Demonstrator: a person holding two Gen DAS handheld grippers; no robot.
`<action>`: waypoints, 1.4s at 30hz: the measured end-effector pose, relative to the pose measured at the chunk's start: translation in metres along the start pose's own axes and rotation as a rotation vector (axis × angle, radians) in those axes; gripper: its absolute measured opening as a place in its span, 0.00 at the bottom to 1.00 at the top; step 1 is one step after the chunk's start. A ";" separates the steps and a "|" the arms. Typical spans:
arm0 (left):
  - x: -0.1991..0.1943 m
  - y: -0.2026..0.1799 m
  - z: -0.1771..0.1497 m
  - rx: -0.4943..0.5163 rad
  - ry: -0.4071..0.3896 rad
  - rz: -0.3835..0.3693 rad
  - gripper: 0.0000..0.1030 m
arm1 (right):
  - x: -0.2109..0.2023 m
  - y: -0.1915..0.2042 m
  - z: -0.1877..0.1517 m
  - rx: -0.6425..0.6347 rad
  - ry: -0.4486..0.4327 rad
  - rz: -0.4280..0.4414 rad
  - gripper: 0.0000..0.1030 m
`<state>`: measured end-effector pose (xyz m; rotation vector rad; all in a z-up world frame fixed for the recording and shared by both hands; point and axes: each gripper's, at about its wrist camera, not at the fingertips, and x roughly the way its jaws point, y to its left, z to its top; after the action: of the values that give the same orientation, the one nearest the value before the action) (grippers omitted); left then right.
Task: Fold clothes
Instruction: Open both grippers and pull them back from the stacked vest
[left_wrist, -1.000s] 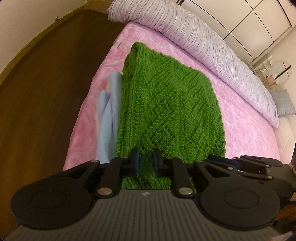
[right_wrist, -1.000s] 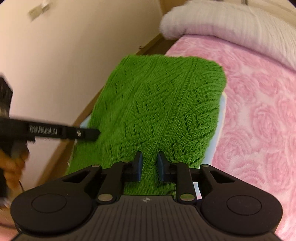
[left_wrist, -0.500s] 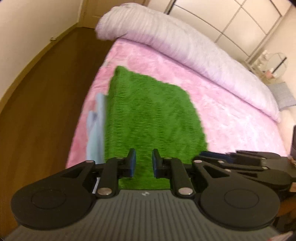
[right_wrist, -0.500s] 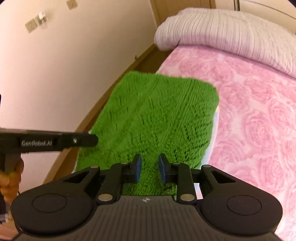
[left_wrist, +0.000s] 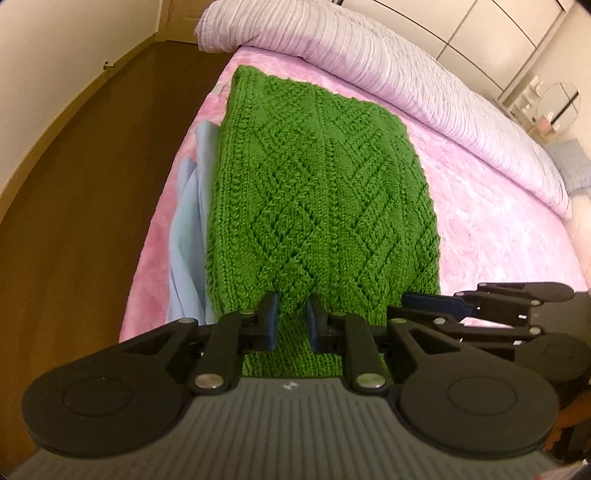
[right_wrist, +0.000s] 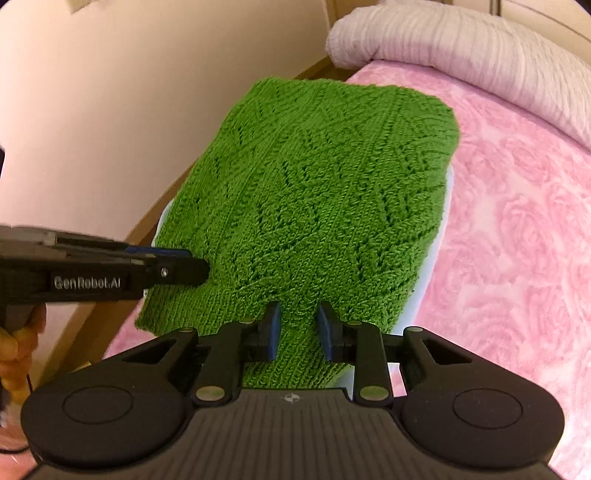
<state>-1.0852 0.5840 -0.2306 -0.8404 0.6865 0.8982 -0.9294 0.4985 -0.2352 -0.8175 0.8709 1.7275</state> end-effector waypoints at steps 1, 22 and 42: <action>0.001 0.000 -0.001 0.001 -0.004 0.000 0.15 | 0.002 0.001 -0.002 -0.020 -0.003 -0.002 0.29; -0.078 -0.046 -0.003 -0.116 -0.035 0.157 0.38 | -0.097 -0.007 -0.003 0.113 -0.063 0.037 0.79; -0.182 -0.210 -0.055 -0.304 -0.203 0.370 0.74 | -0.237 -0.083 -0.018 0.020 -0.050 0.149 0.86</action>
<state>-0.9945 0.3915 -0.0440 -0.8886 0.5422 1.4272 -0.7820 0.3930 -0.0599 -0.7084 0.9335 1.8584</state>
